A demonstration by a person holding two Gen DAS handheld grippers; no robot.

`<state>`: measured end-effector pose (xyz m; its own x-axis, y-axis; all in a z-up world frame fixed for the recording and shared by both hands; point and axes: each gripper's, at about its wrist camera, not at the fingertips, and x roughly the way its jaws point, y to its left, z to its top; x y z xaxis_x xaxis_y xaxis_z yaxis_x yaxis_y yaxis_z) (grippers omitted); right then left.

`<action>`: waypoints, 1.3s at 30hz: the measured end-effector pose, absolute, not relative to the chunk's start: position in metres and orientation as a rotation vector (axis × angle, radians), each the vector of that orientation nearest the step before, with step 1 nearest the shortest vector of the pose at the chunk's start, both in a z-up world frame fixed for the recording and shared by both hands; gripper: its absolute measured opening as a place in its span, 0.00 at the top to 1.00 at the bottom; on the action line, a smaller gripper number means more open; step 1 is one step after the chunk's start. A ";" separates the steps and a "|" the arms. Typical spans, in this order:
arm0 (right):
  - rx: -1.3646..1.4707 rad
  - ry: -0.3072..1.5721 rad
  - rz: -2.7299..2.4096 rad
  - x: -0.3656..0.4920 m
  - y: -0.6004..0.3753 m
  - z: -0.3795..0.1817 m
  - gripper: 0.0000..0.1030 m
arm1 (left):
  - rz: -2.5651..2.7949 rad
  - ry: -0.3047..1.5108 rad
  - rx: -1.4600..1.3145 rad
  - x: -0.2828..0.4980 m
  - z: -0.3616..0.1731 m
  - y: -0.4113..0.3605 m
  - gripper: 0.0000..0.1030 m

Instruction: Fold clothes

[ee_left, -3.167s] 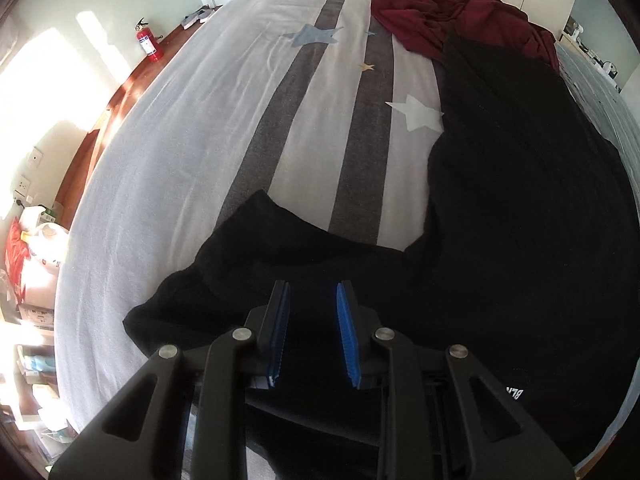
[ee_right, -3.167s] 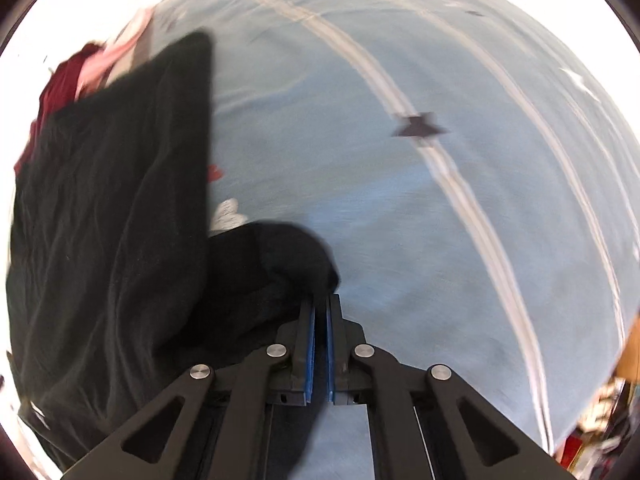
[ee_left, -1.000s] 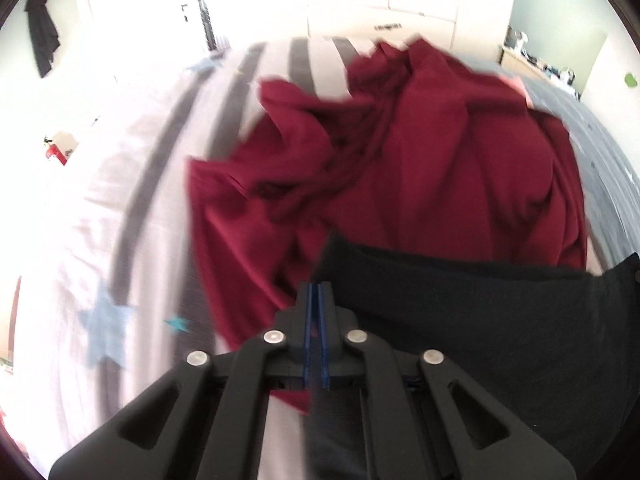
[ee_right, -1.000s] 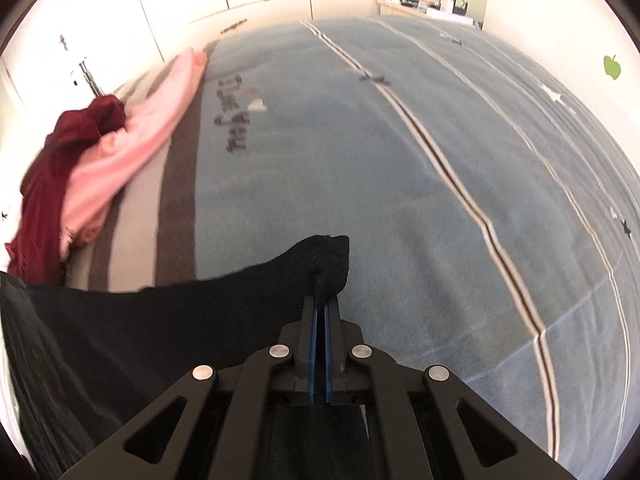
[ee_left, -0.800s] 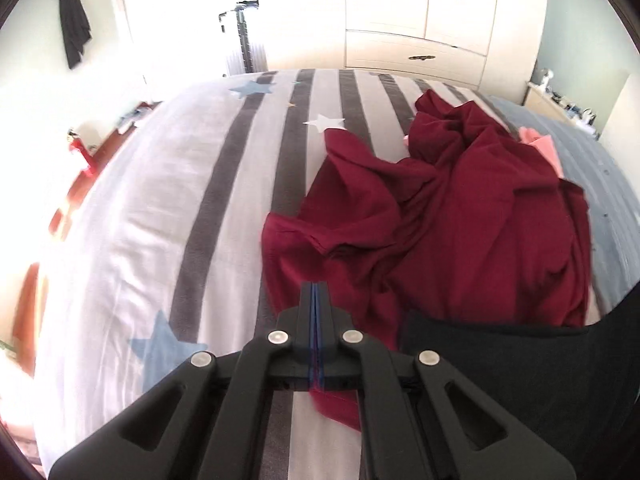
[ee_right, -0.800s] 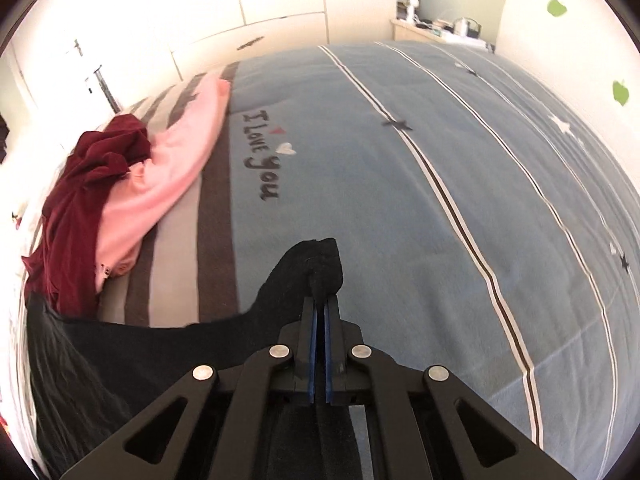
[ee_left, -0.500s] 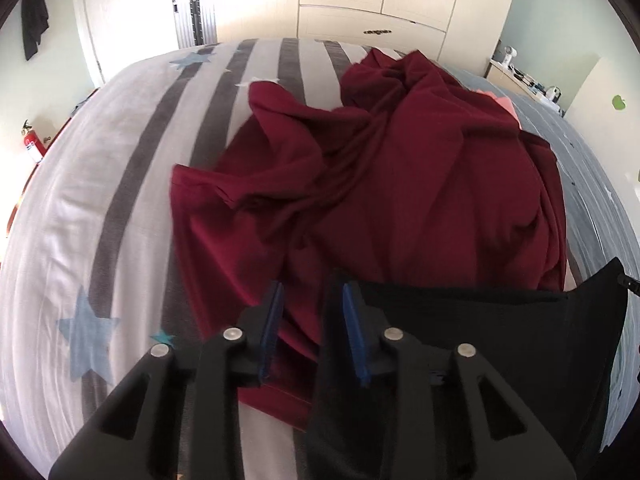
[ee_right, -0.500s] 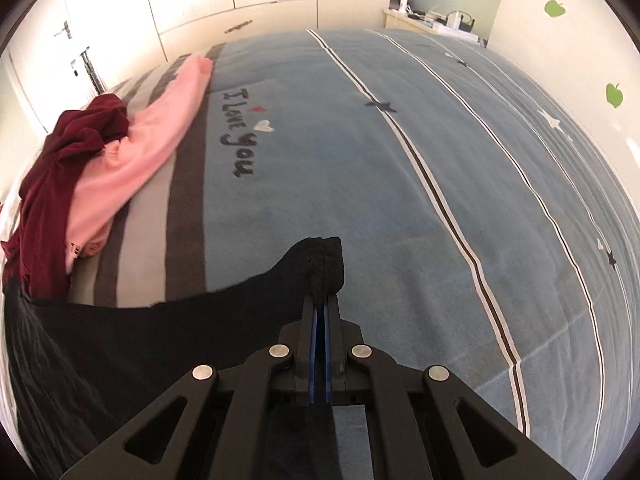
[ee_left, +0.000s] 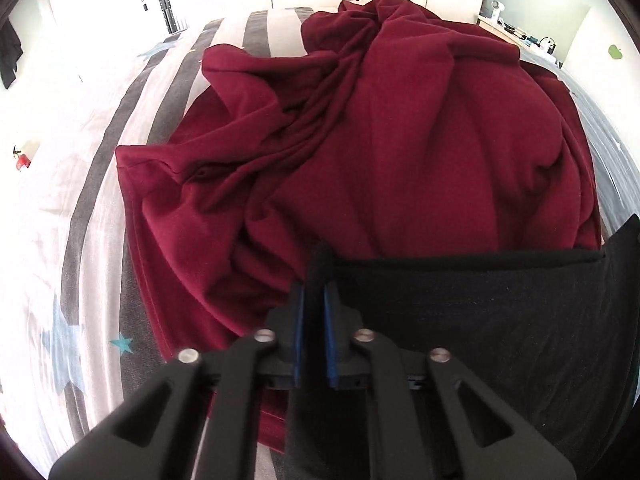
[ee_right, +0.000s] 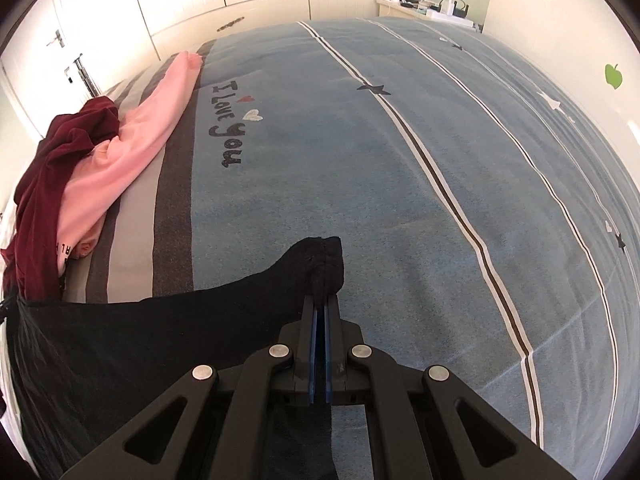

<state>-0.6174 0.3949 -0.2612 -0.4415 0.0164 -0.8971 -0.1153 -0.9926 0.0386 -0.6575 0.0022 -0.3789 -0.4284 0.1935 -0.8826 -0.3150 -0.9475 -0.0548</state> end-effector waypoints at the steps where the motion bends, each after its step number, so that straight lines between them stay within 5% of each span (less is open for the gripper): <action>1: -1.615 0.153 2.597 -0.617 0.395 -0.260 0.98 | 2.429 0.151 -1.472 -0.658 -0.376 0.000 0.95; 10: -1.559 0.172 2.675 -0.621 0.381 -0.227 0.98 | 2.454 0.009 -1.364 -0.658 -0.311 -0.026 0.96; 29: -1.554 0.136 2.684 -0.622 0.368 -0.235 0.98 | 2.630 0.050 -1.407 -0.629 -0.308 -0.064 1.00; 33: -1.546 0.135 2.681 -0.632 0.360 -0.228 0.98 | 2.651 -0.084 -1.408 -0.662 -0.295 -0.084 1.00; 39: -1.559 0.074 2.680 -0.641 0.353 -0.227 0.98 | 2.526 0.035 -1.356 -0.657 -0.298 -0.057 0.99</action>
<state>-0.6409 0.3532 -0.2273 -0.4940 0.0109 -0.8694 -0.0591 -0.9980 0.0211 -0.6568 -0.0572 -0.2985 -0.5238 0.2271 -0.8210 -0.2499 -0.9624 -0.1067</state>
